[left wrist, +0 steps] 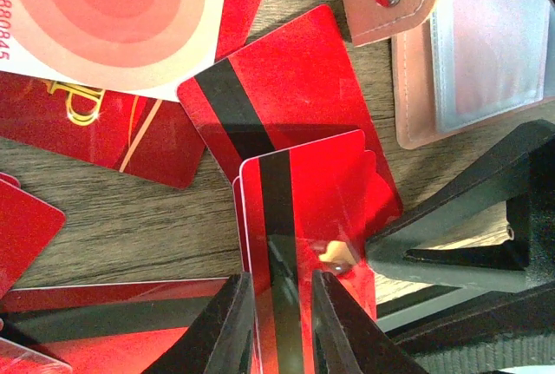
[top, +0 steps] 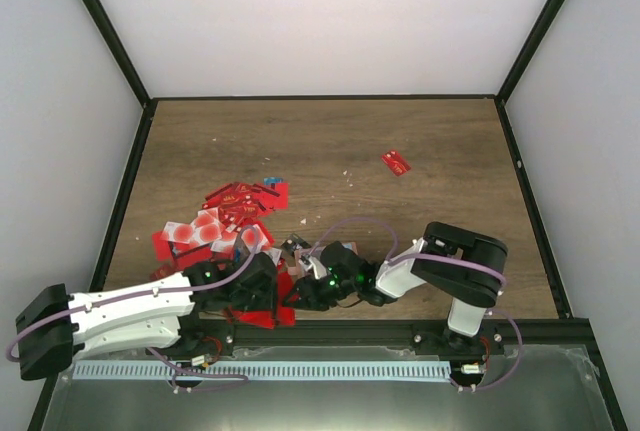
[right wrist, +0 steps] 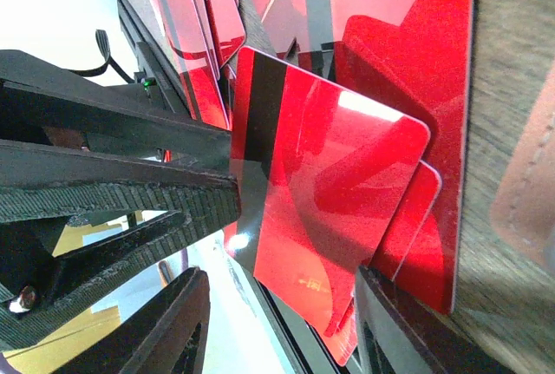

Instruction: Put the credit cards into the card holder

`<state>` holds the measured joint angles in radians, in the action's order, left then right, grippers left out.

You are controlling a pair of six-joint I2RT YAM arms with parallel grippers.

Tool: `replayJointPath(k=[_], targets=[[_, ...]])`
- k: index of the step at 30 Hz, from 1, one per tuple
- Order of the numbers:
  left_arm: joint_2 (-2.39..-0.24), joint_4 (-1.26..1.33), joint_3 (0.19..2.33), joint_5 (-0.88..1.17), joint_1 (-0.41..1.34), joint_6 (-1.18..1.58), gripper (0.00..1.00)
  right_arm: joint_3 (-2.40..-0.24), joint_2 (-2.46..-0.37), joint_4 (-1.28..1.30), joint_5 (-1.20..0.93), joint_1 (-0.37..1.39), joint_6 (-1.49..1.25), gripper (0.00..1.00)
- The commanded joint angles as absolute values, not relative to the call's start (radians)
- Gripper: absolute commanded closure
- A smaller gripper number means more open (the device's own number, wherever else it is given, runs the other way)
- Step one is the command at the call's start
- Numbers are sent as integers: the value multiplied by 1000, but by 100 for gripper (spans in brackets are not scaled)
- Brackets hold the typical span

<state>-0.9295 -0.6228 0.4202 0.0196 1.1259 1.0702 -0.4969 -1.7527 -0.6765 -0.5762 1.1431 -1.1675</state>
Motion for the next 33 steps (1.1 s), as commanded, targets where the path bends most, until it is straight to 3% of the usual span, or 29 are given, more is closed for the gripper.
replayJointPath(k=[1,17,29,33], targets=[[-909,-561,426,64,1131,1074,79,-526,-1771,-747,-570,1155,-1160,52],[-834,-459,387,125,1131,1097,79,-525,-1798,-742,-559,1152,-1163,53],[-864,-508,388,79,1131,1092,96,-520,-1762,-703,-548,1151,-1145,53],[-868,-514,393,73,1131,1089,96,-523,-1730,-666,-543,1148,-1125,53]])
